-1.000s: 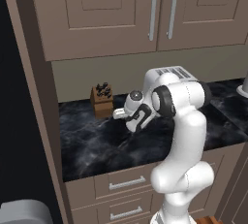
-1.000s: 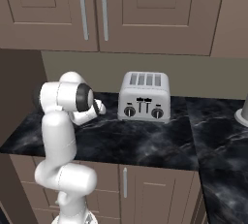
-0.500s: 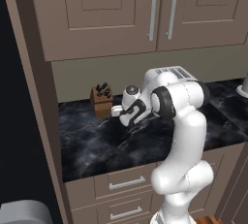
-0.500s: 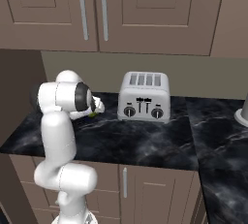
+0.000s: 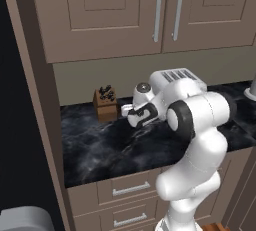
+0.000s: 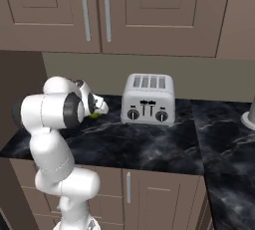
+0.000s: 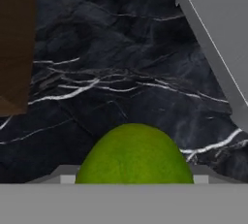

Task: Place the beer on the top shelf of the fridge to keep it out of children's reach, and place the kiwi and lime on lower shelves for easy access.

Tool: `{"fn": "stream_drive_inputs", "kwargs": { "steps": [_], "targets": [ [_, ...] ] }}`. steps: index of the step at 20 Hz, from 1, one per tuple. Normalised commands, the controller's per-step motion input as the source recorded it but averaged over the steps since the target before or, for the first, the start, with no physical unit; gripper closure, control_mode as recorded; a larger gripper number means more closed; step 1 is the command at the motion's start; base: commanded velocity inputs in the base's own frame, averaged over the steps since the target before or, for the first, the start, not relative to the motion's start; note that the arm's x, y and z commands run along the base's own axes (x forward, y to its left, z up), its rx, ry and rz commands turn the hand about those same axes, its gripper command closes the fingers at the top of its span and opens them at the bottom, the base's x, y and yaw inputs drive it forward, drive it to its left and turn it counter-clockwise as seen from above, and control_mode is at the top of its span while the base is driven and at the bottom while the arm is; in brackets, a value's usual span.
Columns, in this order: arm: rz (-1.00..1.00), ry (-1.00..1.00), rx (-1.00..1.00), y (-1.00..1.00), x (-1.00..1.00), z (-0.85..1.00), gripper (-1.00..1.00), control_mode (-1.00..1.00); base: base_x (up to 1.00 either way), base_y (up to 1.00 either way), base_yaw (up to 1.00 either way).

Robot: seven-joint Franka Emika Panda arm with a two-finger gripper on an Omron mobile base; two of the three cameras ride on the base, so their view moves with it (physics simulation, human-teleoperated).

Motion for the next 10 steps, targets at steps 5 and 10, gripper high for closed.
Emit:
{"fn": "stream_drive_inputs", "kwargs": {
  "steps": [5,10],
  "targets": [
    [0.00,-0.08,0.00,-0.31,-0.80,0.77,1.00,-1.00,0.00,0.00,0.00],
    [0.00,-0.07,0.00,-0.31,-0.93,0.75,1.00,-1.00,0.00,0.00,0.00]
  ]
}}
